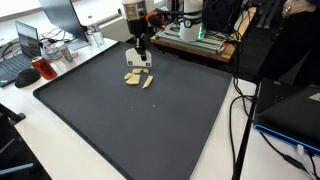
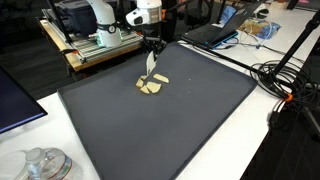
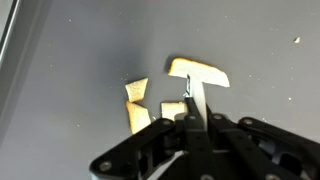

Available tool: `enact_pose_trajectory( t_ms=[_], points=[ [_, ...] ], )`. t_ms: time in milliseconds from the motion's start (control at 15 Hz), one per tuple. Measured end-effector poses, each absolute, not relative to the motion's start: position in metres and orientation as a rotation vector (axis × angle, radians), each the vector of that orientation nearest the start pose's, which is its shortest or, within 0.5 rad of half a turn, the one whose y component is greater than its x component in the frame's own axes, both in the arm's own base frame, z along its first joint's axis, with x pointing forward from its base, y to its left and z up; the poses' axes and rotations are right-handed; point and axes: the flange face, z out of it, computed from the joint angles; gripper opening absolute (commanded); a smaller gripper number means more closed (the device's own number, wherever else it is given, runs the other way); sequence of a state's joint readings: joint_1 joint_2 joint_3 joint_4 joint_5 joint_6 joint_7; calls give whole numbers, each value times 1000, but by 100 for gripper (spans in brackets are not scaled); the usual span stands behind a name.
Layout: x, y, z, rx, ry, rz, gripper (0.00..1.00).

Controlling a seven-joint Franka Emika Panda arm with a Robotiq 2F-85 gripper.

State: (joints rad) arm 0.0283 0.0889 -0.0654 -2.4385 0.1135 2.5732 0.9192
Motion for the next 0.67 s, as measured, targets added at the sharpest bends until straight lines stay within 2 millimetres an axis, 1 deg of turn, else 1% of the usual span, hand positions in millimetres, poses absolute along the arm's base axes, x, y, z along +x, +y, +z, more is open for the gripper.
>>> enact_pose_trajectory(
  t_ms=[200,467,667],
  points=[
    [494,-27,274,-2612,1577,-65,1],
    [487,-50,271,-2513,1659,-57,1],
    [480,-67,272,-2437,1685,-59,1]
  ],
)
